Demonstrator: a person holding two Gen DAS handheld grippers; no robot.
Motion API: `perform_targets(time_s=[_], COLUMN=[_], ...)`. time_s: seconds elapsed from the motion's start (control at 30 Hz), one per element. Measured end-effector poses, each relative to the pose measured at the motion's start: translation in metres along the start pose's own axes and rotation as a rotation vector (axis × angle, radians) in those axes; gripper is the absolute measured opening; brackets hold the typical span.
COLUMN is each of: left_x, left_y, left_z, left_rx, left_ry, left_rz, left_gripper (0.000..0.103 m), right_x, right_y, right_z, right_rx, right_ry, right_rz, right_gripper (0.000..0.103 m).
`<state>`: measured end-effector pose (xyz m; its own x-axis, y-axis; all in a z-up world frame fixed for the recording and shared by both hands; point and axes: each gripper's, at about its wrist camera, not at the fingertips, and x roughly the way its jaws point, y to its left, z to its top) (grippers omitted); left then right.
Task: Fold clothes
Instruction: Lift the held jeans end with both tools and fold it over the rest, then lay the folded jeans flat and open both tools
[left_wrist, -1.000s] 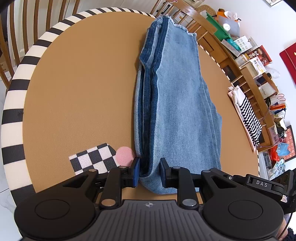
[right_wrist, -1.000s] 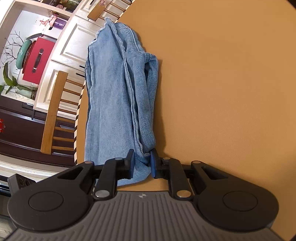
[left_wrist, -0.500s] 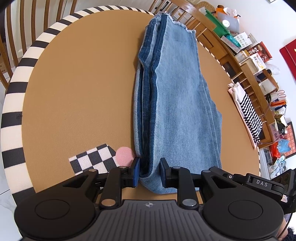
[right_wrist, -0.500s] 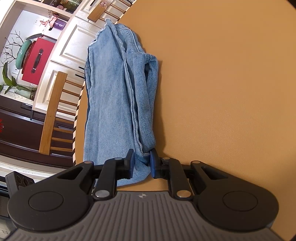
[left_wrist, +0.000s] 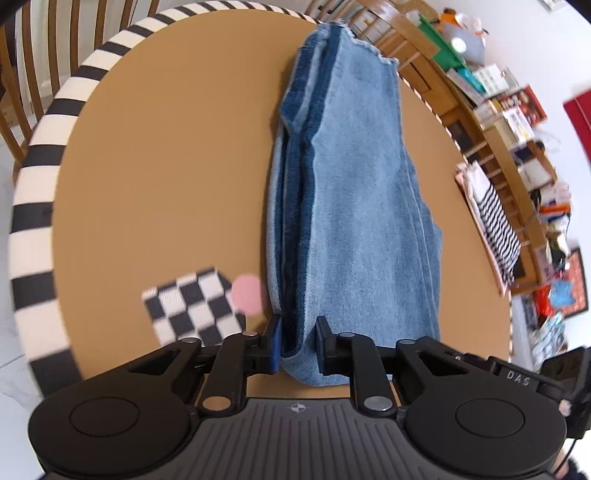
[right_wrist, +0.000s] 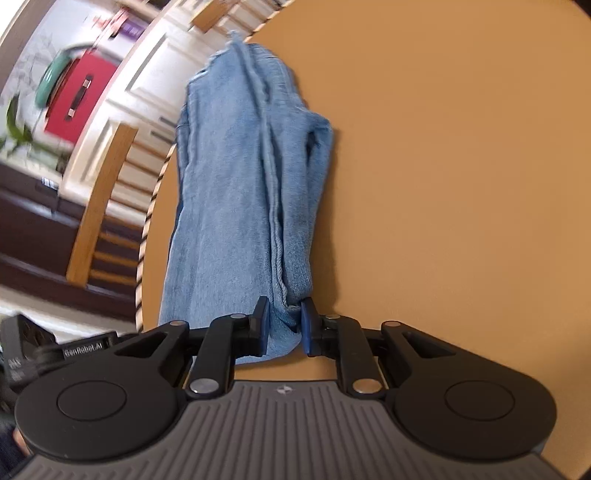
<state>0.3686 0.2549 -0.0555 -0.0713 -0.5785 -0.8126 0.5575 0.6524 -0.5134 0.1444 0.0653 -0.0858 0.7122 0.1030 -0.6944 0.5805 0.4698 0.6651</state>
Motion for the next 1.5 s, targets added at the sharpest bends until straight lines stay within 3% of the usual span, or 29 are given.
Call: perform_targets(time_s=[0.17,0.3,0.47,0.57,0.7,0.8,0.97,1.03,1.2,1.3,1.37,1.4,1.43,1.5], left_x=[-0.044,-0.084,-0.12,-0.134,-0.134,-0.106,-0.045,-0.02,0.039,0.06,0.06,0.056,0.042,0.007], left_y=[-0.001,-0.005,-0.007,-0.022,-0.043,-0.056,-0.062,-0.059,-0.043,-0.032,-0.024,-0.02,-0.02,-0.032], left_z=[-0.037,-0.064,-0.056,-0.02,0.054,0.11,0.173,0.194,0.214,0.218,0.224,0.228,0.231,0.228], left_rx=[-0.017,-0.091,-0.226,-0.21,-0.168,-0.191,-0.289,-0.342,-0.343,-0.338,-0.347,-0.357,-0.33,-0.195], left_ry=[0.076,0.158,0.238,0.199,0.067,-0.019,-0.086,-0.108,-0.134,-0.126,-0.103,-0.092,-0.118,-0.217], left_rz=[-0.031,-0.06,-0.105,-0.125,-0.113,-0.08,-0.056,-0.052,0.011,0.012,-0.02,-0.041,-0.039,-0.017], left_gripper=[0.015,0.015,0.014,0.013,0.009,0.007,0.007,0.007,0.007,0.008,0.017,0.026,0.043,0.05], right_x=[-0.041,-0.082,-0.124,-0.135,-0.121,-0.09,-0.036,-0.008,0.046,0.071,0.068,0.06,0.052,0.022], right_y=[0.014,0.029,0.048,0.074,0.1,0.102,0.09,0.076,0.035,0.017,0.014,0.015,0.016,0.04], right_z=[-0.027,-0.053,-0.047,-0.01,0.058,0.105,0.172,0.187,0.201,0.201,0.203,0.205,0.207,0.209], right_rx=[0.045,0.182,0.366,0.299,0.173,0.166,0.204,0.26,0.375,0.412,0.425,0.412,0.4,0.198], right_ry=[0.093,0.171,0.194,0.123,0.041,0.003,-0.046,-0.059,-0.043,-0.022,-0.032,-0.047,-0.062,-0.158], right_rz=[0.028,0.036,0.088,0.148,0.158,0.135,0.085,0.073,0.052,0.017,-0.012,-0.021,-0.03,-0.046], right_gripper=[0.016,0.016,0.016,0.012,0.005,0.004,0.003,0.003,0.004,0.012,0.032,0.033,0.033,0.031])
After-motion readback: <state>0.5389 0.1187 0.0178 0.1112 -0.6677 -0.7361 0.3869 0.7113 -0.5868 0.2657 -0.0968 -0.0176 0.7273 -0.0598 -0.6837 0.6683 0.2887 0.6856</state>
